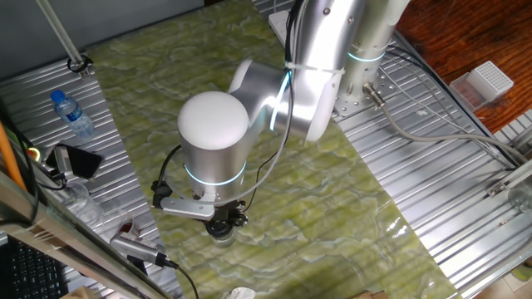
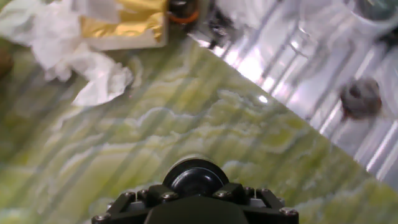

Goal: Unscrew the lid from the jar

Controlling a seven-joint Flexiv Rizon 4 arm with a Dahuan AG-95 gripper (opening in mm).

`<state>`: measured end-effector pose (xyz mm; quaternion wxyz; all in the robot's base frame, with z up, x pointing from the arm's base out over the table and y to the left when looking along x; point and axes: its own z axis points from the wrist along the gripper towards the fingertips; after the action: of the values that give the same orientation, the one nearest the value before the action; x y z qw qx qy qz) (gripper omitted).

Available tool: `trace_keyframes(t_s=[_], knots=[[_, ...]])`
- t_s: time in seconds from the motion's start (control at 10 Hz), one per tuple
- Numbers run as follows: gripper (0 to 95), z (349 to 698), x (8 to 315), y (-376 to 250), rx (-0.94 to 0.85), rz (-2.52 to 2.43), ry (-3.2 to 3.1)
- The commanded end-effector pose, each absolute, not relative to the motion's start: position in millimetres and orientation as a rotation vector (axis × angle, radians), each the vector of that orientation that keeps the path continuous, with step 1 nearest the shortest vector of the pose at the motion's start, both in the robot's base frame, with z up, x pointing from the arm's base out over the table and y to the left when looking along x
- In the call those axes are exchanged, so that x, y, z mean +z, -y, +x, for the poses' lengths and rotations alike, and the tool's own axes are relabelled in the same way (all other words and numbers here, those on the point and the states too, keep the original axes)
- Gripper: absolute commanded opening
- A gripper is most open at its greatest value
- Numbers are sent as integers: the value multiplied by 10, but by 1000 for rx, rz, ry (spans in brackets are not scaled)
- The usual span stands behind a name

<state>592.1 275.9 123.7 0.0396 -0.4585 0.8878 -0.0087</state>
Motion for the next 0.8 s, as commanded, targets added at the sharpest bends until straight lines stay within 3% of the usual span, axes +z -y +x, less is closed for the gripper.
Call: trace_keyframes(t_s=[0.1, 0.3, 0.5, 0.6, 0.8], knots=[[570, 5927, 1226, -2766, -30, -1384, -2729], [950, 5927, 1226, -2766, -26, -1380, -2729], [950, 5927, 1226, -2766, -27, -1381, -2727], [760, 5927, 1235, -2765, -24, -1358, -2740], [760, 5931, 1324, -2760, -22, -1253, -2790]])
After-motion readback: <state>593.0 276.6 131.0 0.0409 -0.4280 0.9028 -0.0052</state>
